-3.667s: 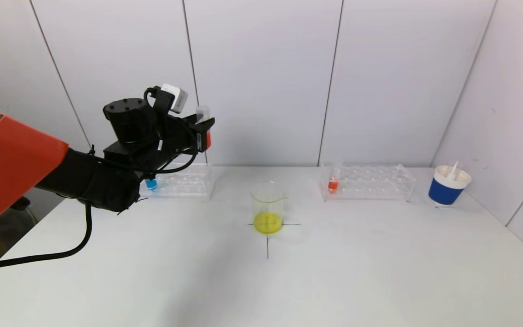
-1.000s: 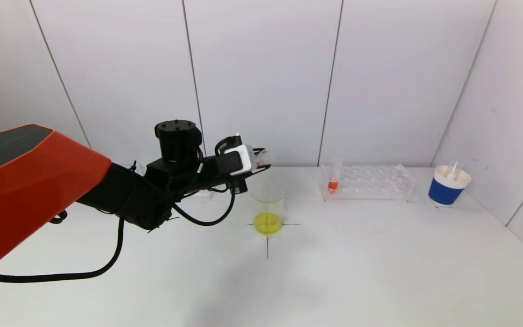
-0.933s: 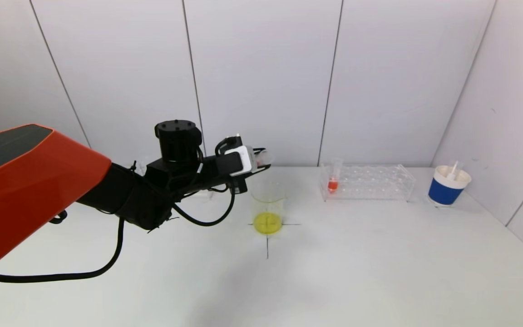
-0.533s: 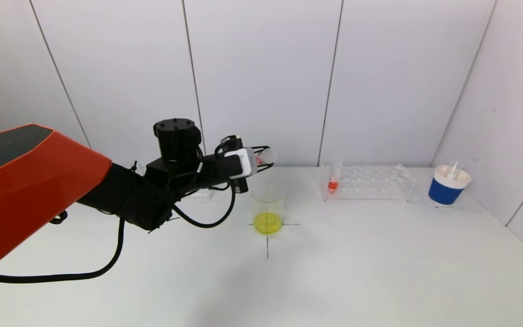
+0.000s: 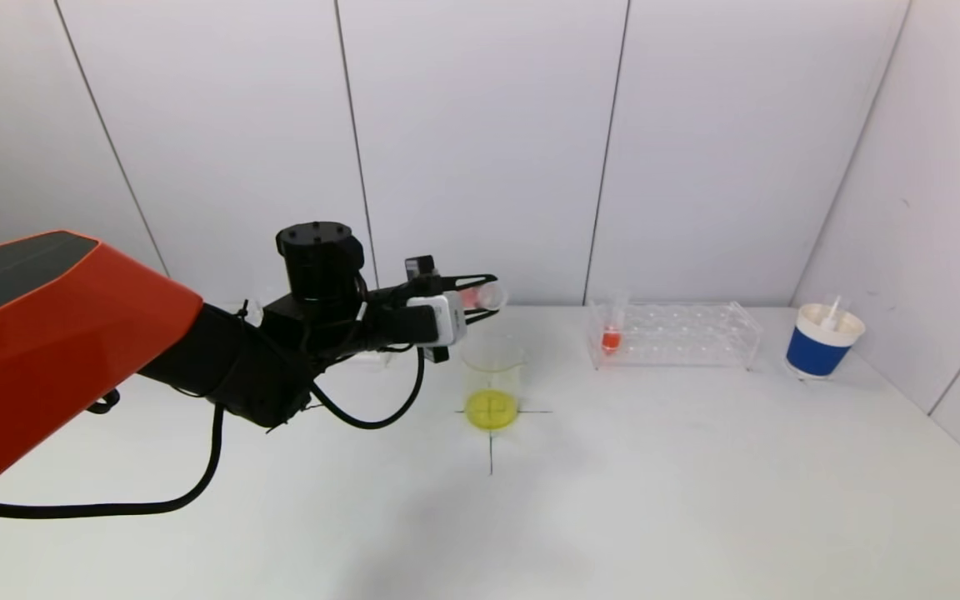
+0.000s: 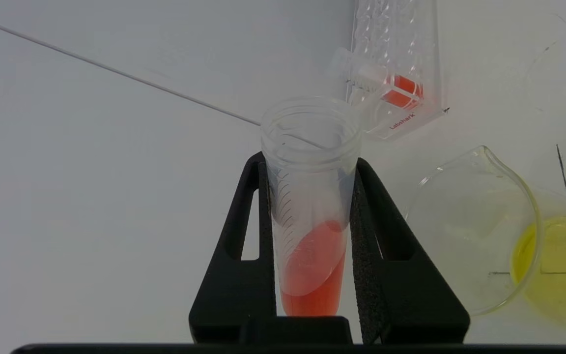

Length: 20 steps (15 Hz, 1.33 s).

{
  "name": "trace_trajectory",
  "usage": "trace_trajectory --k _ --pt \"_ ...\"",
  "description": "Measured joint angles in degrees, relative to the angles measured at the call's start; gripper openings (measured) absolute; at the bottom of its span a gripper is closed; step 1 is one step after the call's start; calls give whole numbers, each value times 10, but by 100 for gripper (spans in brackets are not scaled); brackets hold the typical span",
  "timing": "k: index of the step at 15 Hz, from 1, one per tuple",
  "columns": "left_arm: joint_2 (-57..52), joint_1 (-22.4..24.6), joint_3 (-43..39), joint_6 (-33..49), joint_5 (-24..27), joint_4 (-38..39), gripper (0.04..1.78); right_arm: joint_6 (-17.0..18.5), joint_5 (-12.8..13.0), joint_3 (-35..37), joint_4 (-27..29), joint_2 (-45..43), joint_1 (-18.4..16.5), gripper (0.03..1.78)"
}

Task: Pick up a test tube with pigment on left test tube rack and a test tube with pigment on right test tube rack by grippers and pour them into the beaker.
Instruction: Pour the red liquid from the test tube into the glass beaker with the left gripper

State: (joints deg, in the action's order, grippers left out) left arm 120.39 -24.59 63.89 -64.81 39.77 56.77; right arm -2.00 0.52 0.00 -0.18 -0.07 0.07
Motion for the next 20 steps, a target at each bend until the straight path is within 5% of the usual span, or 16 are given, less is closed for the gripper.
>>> trace_trajectory --k 20 --pt "23 15 76 -196 -5 -138 45 0 0 0 0 0 0 176"
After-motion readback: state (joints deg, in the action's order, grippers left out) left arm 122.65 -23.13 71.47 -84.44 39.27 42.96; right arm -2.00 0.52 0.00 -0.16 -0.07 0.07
